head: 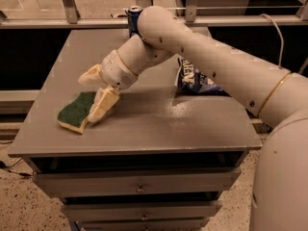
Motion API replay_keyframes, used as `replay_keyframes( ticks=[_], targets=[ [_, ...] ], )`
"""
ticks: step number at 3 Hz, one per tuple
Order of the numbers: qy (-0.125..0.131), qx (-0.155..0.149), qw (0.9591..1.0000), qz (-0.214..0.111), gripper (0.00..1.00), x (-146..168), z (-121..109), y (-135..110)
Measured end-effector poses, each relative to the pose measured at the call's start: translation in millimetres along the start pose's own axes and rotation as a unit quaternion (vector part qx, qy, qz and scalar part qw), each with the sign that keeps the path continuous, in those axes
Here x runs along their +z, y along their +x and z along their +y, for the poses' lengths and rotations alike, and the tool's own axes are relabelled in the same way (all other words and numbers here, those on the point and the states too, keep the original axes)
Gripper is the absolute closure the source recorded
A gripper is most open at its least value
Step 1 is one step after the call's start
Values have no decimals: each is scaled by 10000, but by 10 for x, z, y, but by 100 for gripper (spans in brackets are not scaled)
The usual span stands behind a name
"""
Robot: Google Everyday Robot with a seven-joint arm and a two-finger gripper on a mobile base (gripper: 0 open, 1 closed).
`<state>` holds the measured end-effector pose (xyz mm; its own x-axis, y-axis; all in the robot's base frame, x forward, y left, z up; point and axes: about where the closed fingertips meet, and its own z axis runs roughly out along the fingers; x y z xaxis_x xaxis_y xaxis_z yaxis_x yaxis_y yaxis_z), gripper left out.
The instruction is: Move sponge near blue chip bag
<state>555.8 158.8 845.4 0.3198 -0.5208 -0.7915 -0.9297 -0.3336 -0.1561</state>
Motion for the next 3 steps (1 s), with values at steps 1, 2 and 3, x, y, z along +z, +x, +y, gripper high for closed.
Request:
replay_keyframes(
  ticks=[1,2,3],
  targets=[
    [-155,351,9993,22,47,18,-12,88],
    [-127,670,9977,27,78,-151,-1,153],
    [38,839,9965,28,99,-401,14,188]
  ],
)
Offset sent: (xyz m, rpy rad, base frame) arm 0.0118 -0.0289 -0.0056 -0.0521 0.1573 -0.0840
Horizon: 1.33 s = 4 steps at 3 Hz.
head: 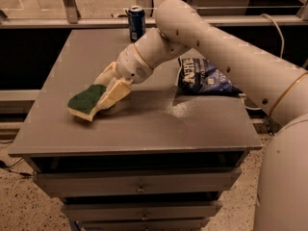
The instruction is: Move sponge near blue chip bag
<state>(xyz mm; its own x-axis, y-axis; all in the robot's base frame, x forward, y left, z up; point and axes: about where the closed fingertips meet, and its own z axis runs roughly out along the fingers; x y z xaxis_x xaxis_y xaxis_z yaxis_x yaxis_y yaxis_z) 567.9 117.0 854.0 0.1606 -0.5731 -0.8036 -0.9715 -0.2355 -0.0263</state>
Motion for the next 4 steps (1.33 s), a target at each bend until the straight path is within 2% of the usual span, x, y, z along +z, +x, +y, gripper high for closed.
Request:
replay_keyframes(
  ticks=[1,2,3,4],
  targets=[
    [584,193,9981,-58,100,-570,87,36],
    [1545,524,9866,70,100,-1447,367,295],
    [1510,505,9872,65,100,-1410,355,275],
    [1552,669,9853,263,100,-1456,348,478]
  ],
)
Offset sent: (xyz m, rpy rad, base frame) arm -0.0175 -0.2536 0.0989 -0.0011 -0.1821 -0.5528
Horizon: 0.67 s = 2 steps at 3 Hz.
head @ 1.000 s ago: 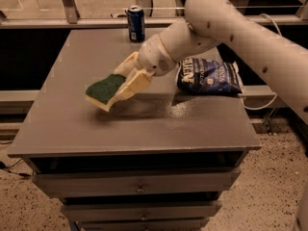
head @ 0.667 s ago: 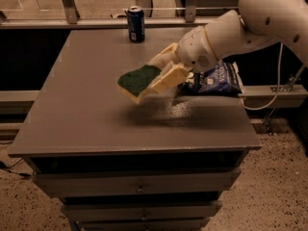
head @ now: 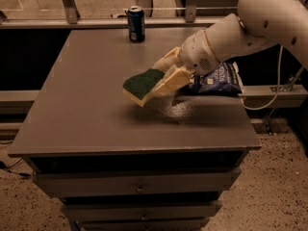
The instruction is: Move sponge near blue chip bag
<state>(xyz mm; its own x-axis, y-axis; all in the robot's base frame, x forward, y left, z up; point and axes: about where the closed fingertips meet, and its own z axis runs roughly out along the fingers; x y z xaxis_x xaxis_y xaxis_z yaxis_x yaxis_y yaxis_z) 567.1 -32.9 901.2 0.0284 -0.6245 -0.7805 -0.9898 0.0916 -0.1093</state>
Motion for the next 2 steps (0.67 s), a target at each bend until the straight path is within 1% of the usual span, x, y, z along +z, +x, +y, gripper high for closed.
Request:
replay_keyframes(
  ticks=[1,2],
  targets=[
    [600,280,9955,677,100,-398,-92,466],
    [1039,410,9869,1163,100,-746,-145,744]
  ],
)
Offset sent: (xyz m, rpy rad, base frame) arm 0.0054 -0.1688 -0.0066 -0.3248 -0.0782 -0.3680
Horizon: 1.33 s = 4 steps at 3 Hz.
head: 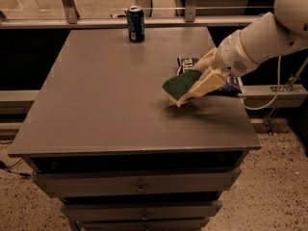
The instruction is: Move sponge near blue chip bag
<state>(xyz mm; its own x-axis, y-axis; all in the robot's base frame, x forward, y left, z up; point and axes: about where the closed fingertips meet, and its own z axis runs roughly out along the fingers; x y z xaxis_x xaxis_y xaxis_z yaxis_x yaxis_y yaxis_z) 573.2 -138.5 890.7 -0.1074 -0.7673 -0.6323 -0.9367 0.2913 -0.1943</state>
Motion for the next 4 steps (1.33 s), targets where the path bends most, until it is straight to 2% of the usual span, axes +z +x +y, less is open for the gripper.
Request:
replay_keyframes(
  ticks=[1,3,4],
  targets=[
    [449,132,9983,357,100,-331,-70,230],
    [1155,352,9894,801,100,-768,-106,592],
    [1296,508,9871,796,87,-790,-61,711]
  ],
)
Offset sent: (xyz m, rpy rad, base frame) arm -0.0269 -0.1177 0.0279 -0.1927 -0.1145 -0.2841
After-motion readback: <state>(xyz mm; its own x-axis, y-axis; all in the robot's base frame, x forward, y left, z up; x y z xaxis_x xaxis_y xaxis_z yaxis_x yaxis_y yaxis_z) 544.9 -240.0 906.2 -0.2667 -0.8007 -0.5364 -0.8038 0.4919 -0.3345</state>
